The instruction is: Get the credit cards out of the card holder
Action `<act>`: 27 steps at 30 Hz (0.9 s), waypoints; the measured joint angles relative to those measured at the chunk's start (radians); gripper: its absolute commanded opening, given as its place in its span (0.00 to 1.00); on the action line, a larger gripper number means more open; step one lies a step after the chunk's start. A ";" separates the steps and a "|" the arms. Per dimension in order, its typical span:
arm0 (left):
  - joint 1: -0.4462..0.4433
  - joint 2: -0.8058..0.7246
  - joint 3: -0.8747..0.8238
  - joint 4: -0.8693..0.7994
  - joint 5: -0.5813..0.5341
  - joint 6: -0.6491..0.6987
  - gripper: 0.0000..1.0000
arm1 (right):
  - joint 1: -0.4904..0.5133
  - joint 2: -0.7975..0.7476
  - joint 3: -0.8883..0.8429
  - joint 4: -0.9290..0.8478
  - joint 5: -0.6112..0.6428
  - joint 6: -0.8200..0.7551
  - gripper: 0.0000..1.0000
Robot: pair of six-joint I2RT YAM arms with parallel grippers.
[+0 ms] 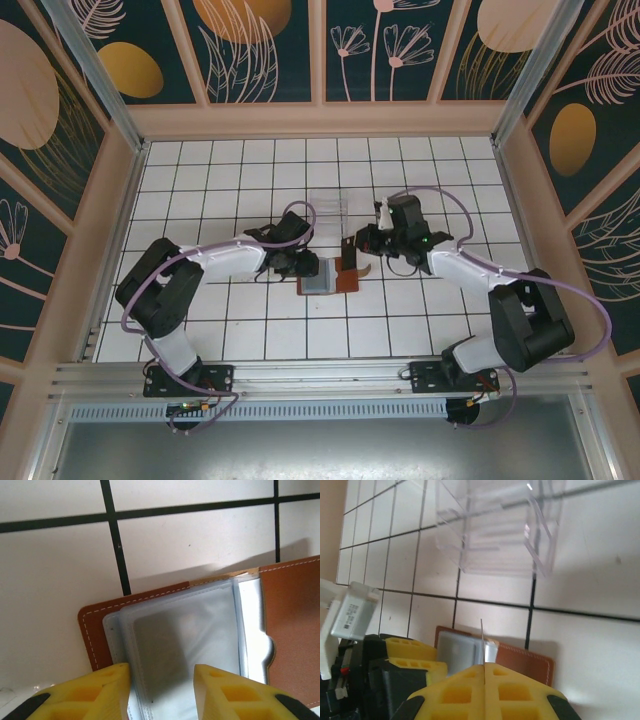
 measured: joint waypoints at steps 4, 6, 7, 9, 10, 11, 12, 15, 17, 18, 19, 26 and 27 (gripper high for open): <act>0.000 -0.038 0.011 -0.014 -0.014 0.000 0.41 | -0.001 0.004 0.088 -0.053 0.023 -0.180 0.00; 0.000 -0.056 0.014 -0.015 -0.029 0.000 0.41 | -0.001 0.024 0.146 -0.072 0.030 -0.291 0.00; 0.000 -0.064 0.014 -0.015 -0.034 -0.001 0.41 | -0.001 0.036 0.171 -0.081 0.030 -0.343 0.00; 0.000 -0.080 0.014 -0.016 -0.053 -0.003 0.41 | -0.002 0.072 0.229 -0.100 0.029 -0.460 0.00; 0.000 -0.085 0.014 -0.016 -0.058 -0.003 0.41 | -0.003 0.091 0.257 -0.115 0.027 -0.517 0.00; 0.000 -0.091 0.013 -0.016 -0.066 -0.004 0.41 | -0.004 0.113 0.289 -0.131 0.023 -0.578 0.00; 0.000 -0.096 0.013 -0.016 -0.077 -0.004 0.42 | -0.005 0.134 0.321 -0.152 0.018 -0.639 0.00; 0.000 -0.111 0.000 -0.011 -0.106 -0.012 0.42 | -0.007 0.202 0.422 -0.212 0.011 -0.813 0.00; 0.000 -0.128 -0.032 -0.008 -0.128 -0.022 0.42 | -0.008 0.245 0.484 -0.253 0.000 -0.913 0.00; 0.000 -0.137 -0.051 -0.008 -0.136 -0.028 0.42 | -0.008 0.265 0.513 -0.274 -0.006 -0.959 0.00; 0.000 -0.146 -0.073 -0.007 -0.143 -0.036 0.42 | -0.008 0.291 0.550 -0.303 -0.012 -1.008 0.00; 0.000 -0.196 -0.176 0.009 -0.166 -0.081 0.41 | -0.008 0.452 0.762 -0.472 -0.076 -1.257 0.00; 0.000 -0.205 -0.188 0.013 -0.169 -0.087 0.41 | -0.008 0.469 0.784 -0.496 -0.082 -1.283 0.00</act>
